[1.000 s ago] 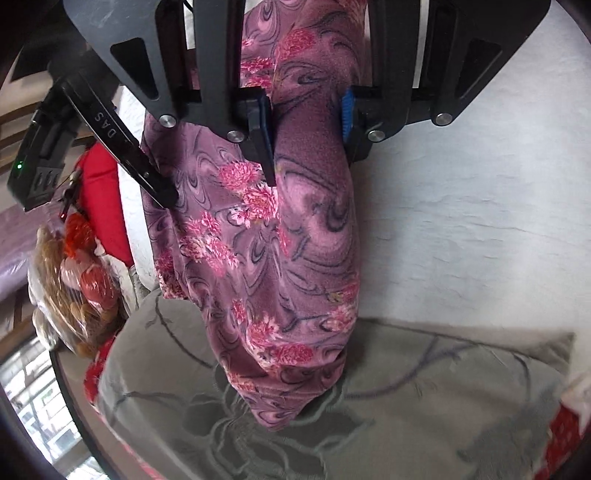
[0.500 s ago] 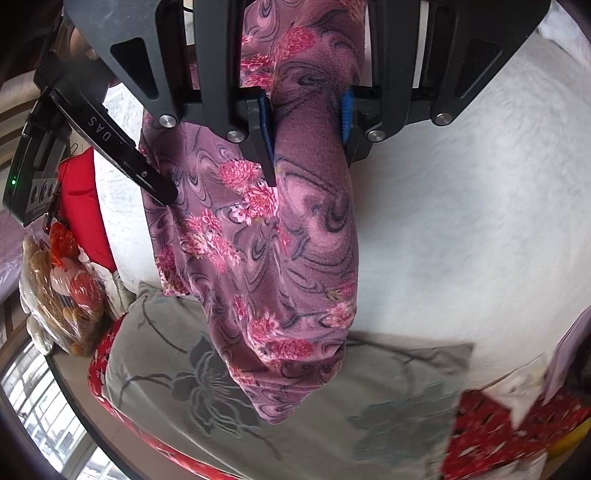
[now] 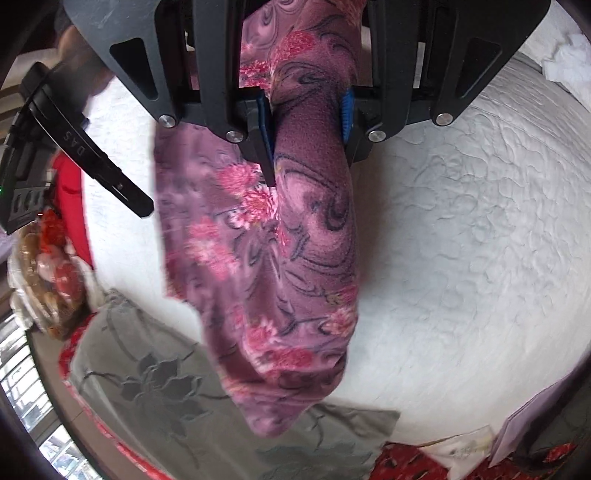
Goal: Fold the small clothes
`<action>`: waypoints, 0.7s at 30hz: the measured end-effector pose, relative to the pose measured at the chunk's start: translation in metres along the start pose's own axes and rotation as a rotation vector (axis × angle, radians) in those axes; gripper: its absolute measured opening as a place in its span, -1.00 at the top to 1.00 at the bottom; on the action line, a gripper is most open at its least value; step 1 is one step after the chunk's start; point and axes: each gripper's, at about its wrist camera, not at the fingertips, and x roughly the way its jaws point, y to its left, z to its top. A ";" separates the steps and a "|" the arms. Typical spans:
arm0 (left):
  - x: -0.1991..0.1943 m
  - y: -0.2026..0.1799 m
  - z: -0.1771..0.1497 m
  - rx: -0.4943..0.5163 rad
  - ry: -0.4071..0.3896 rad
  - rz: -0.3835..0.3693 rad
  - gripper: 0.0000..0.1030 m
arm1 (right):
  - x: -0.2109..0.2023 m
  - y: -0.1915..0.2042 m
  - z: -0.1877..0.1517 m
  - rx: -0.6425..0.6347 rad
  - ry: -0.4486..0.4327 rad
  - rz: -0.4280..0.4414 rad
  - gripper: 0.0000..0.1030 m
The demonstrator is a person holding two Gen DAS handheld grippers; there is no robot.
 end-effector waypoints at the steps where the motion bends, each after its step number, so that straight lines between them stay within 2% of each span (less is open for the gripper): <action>1: 0.004 0.002 0.000 0.002 0.007 0.013 0.41 | 0.008 0.000 -0.002 -0.007 0.033 -0.019 0.90; 4: 0.000 0.010 -0.001 -0.009 0.007 -0.012 0.39 | 0.025 -0.002 -0.010 -0.041 0.116 -0.114 0.91; 7: -0.022 0.014 0.002 -0.012 -0.070 -0.029 0.40 | 0.016 -0.006 -0.007 -0.049 0.081 -0.112 0.80; 8: -0.032 0.012 0.006 0.007 -0.120 -0.035 0.40 | 0.013 -0.006 -0.004 -0.046 0.068 -0.108 0.80; 11: -0.043 -0.005 0.030 0.077 -0.188 -0.062 0.40 | 0.010 -0.002 0.012 -0.044 0.022 -0.063 0.79; 15: -0.019 -0.027 0.073 0.178 -0.211 0.019 0.40 | 0.026 0.009 0.034 -0.059 -0.002 -0.036 0.79; 18: 0.018 -0.034 0.108 0.181 -0.170 0.077 0.40 | 0.042 0.012 0.046 -0.063 -0.013 -0.026 0.79; 20: 0.050 -0.033 0.126 0.176 -0.123 0.142 0.40 | 0.055 0.009 0.051 -0.059 -0.013 -0.047 0.79; 21: 0.066 -0.031 0.130 0.170 -0.091 0.172 0.40 | 0.063 0.004 0.052 -0.049 -0.006 -0.065 0.85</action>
